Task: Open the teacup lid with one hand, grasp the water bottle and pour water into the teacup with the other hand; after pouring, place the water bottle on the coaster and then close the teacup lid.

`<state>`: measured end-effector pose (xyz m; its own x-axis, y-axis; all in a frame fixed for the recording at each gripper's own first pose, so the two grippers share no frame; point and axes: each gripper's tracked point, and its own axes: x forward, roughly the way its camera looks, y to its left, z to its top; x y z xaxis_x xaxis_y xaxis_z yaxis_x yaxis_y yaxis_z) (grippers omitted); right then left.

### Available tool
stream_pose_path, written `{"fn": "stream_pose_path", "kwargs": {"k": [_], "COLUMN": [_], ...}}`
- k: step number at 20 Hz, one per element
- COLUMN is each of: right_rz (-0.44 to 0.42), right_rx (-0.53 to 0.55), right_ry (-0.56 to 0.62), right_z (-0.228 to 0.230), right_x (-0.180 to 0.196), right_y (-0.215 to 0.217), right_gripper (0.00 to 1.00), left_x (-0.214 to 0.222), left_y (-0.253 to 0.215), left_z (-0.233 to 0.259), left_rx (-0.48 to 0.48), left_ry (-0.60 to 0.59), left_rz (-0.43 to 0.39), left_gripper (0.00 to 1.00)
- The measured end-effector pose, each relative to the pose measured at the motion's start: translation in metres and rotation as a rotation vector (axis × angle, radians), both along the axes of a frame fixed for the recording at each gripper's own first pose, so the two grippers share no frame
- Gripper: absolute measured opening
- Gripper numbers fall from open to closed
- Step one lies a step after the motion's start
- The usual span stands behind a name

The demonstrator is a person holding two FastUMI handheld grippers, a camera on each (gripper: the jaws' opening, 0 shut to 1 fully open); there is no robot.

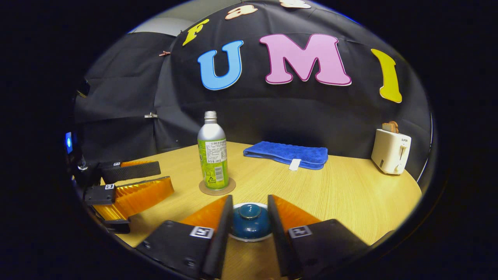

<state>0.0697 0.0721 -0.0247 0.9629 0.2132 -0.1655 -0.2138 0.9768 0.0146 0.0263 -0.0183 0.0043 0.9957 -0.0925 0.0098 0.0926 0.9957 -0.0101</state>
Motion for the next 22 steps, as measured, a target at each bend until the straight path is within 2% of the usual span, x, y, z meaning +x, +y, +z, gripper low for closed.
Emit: {"fn": "stream_pose_path", "kwargs": {"k": [1, 3, 4, 12, 22], "right_rz": [0.006, -0.007, -0.023, -0.075, -0.291], "right_rx": [0.019, 0.03, 0.024, 0.024, -0.007], "right_ry": [-0.029, -0.08, -0.098, -0.155, -0.171], "right_z": [0.007, 0.017, 0.018, 0.021, 0.024], "right_x": [-0.005, -0.014, -0.019, -0.06, -0.07], "right_y": [0.0, -0.007, -0.014, -0.046, -0.094], "right_gripper": [0.71, 0.96, 0.99, 0.99, 0.99], "left_x": [0.0, 0.0, 0.001, -0.004, -0.003], "left_y": [-0.002, -0.004, -0.004, -0.005, -0.007], "left_z": [0.001, 0.0, 0.0, 0.001, 0.001], "left_rx": [-0.001, 0.003, 0.009, 0.016, 0.017], "left_ry": [-0.001, -0.001, -0.001, -0.015, -0.014], "left_rz": [-0.002, -0.004, -0.001, 0.033, 0.026], "left_gripper": [0.93, 0.93, 0.93, 0.93, 0.94]}}
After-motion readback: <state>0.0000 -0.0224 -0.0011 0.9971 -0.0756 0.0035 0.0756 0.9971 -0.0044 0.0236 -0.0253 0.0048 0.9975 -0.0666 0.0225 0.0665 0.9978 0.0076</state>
